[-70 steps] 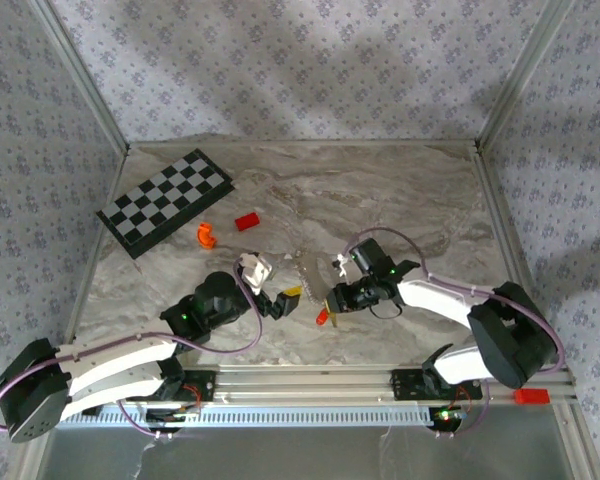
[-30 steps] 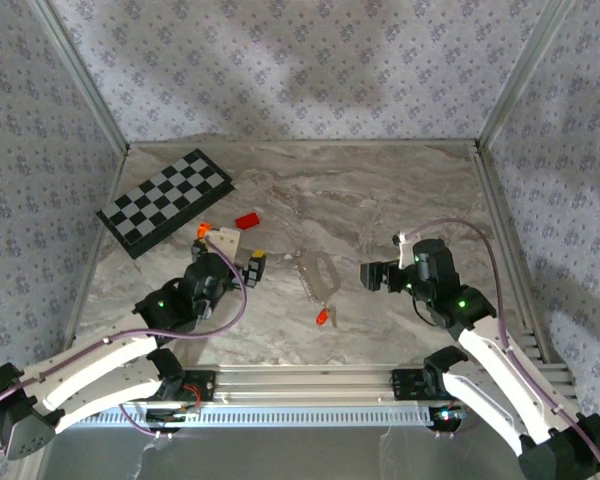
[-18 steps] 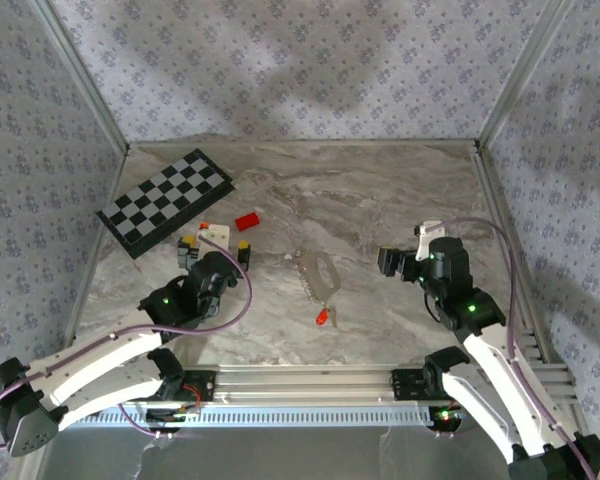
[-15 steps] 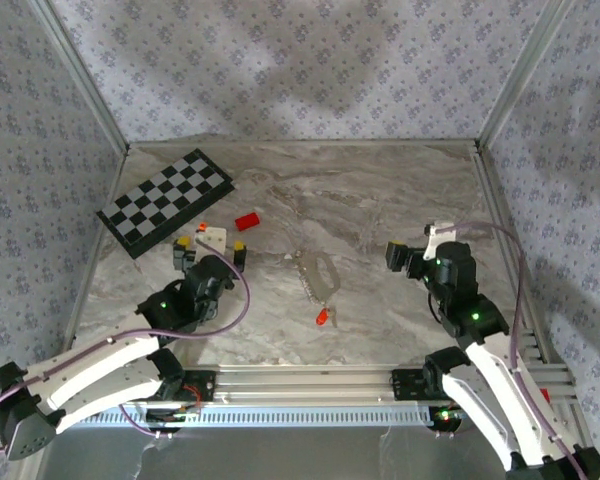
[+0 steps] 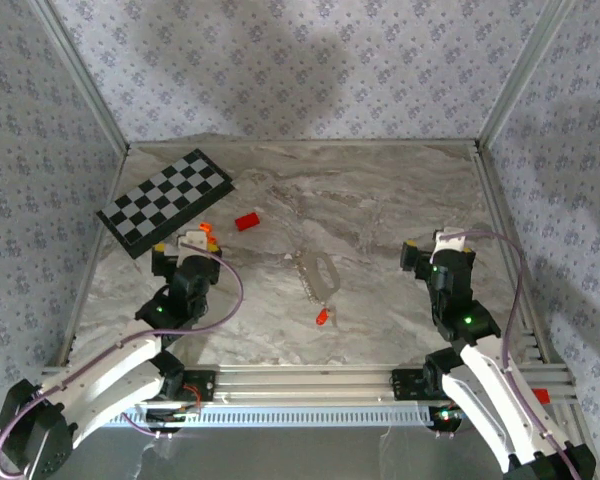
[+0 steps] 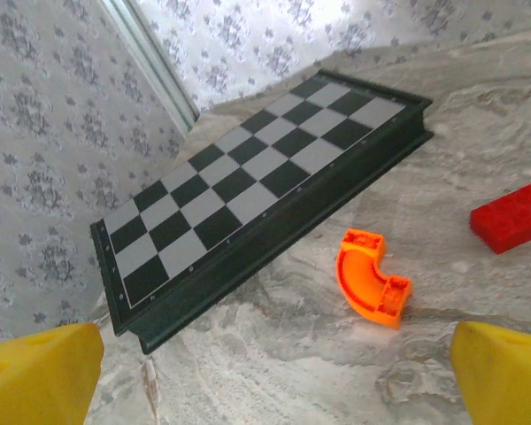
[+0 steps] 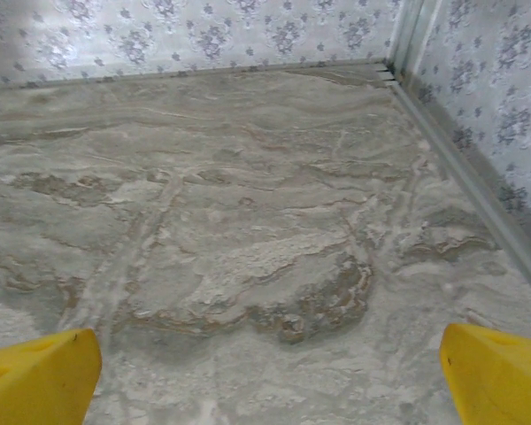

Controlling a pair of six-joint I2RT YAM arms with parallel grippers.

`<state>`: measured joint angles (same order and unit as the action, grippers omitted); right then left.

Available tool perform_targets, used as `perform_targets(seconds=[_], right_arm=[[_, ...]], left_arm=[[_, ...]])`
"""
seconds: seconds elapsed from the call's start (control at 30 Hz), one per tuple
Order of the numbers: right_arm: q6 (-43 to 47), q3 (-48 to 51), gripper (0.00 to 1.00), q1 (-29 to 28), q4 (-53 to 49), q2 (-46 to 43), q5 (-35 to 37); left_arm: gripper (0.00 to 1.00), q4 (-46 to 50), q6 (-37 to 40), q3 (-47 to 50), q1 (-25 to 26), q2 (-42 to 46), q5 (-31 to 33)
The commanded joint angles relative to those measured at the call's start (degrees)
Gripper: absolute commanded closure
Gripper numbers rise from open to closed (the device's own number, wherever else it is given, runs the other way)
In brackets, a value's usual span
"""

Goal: Put the keys on the keyring

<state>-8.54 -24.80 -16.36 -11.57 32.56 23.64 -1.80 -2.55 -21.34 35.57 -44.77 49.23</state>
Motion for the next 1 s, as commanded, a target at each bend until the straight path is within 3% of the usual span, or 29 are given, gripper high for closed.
perform_targets(seconds=[0.0,0.17,0.3,0.63,0.97], right_arm=[[5.1,2.4,0.0,0.2,4.6,0.0,3.9],[8.7,5.8,0.0,0.3,8.5,1.0,4.9],[9.2,9.0,0.0,0.0,10.5,0.9,3.6],[8.4,15.1,0.0,0.5,19.8,4.7,0.6],[9.2,12.8,0.0,2.4,32.6,19.9,1.9]], left_arm=[[0.0,-3.0,1.1,0.6,-3.9,0.4,-6.6],[0.0,-7.1,3.9,4.0,-7.8,0.4,-8.4],[0.0,-9.5,4.7,6.5,-11.5,-1.2,-13.5],[0.0,-15.2,3.8,9.7,-16.8,-2.2,-16.0],[0.0,-23.7,3.6,10.4,-22.1,-6.8,-24.8]])
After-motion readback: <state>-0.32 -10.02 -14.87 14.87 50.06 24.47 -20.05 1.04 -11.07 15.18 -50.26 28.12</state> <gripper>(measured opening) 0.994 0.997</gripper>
